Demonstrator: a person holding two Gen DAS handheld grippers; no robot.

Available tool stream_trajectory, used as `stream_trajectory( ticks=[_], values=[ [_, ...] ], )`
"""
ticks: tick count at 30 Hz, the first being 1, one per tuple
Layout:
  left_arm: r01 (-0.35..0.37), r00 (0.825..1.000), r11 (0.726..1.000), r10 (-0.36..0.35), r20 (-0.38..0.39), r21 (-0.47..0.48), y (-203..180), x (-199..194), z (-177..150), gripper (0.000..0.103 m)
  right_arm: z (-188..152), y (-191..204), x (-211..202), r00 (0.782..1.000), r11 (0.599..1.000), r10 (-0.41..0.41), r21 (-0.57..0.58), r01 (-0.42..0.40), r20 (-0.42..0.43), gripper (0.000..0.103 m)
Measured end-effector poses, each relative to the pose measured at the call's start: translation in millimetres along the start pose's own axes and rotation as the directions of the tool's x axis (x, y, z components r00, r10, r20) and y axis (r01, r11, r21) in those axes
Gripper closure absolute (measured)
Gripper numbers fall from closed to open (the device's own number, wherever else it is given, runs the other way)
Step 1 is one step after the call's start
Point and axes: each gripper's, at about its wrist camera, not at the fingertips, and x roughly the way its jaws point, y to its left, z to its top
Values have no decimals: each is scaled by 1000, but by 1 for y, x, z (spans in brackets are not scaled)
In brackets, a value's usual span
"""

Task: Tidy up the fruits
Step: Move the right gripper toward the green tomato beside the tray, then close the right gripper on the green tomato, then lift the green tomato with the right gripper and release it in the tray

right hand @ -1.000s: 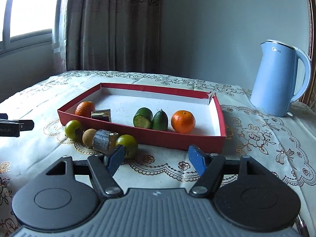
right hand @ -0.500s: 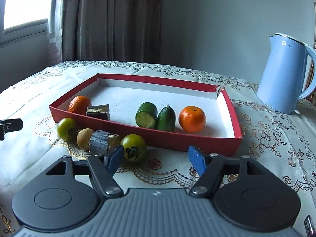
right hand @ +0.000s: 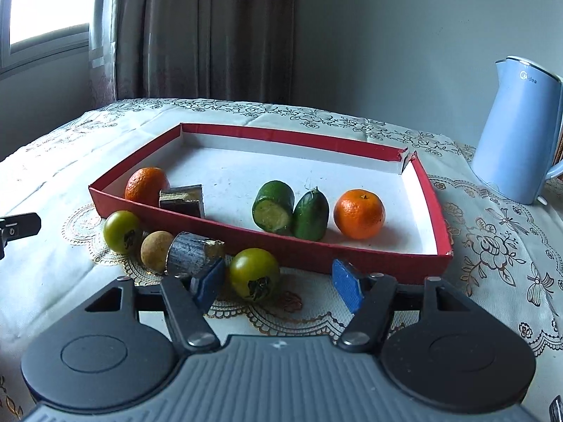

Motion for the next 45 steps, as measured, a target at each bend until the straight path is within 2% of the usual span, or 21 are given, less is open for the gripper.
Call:
stream_trajectory(
  ticks=[6, 11, 13, 21, 29, 35, 45],
  values=[
    [1, 1000, 1000, -1, 5, 2, 0, 0, 0, 0, 1, 1, 3, 1000, 1000, 12, 4, -12, -9, 43],
    [1, 1000, 1000, -1, 4, 2, 0, -1, 0, 0, 4, 6, 7, 999, 999, 35, 2, -35, -22, 60],
    [-1, 1000, 1000, 1, 5, 3, -1, -1, 0, 0, 5, 7, 11, 998, 999, 44, 10, -43, -38, 71],
    [-2, 1000, 1000, 2, 4, 4, -1, 0, 0, 0, 2, 2, 5, 999, 998, 46, 48, -45, -17, 72],
    [-14, 1000, 1000, 14, 9, 9, -2, -1, 0, 0, 15, 2, -22, 997, 999, -42, 25, 41, 61, 72],
    [-21, 1000, 1000, 21, 16, 13, -3, -2, -1, 0, 24, 0, -34, 991, 997, -73, 35, 69, 116, 72],
    [-16, 1000, 1000, 16, 16, 14, -3, -3, -1, 0, 32, -10, -18, 988, 994, -94, 59, 87, 119, 72]
  ],
)
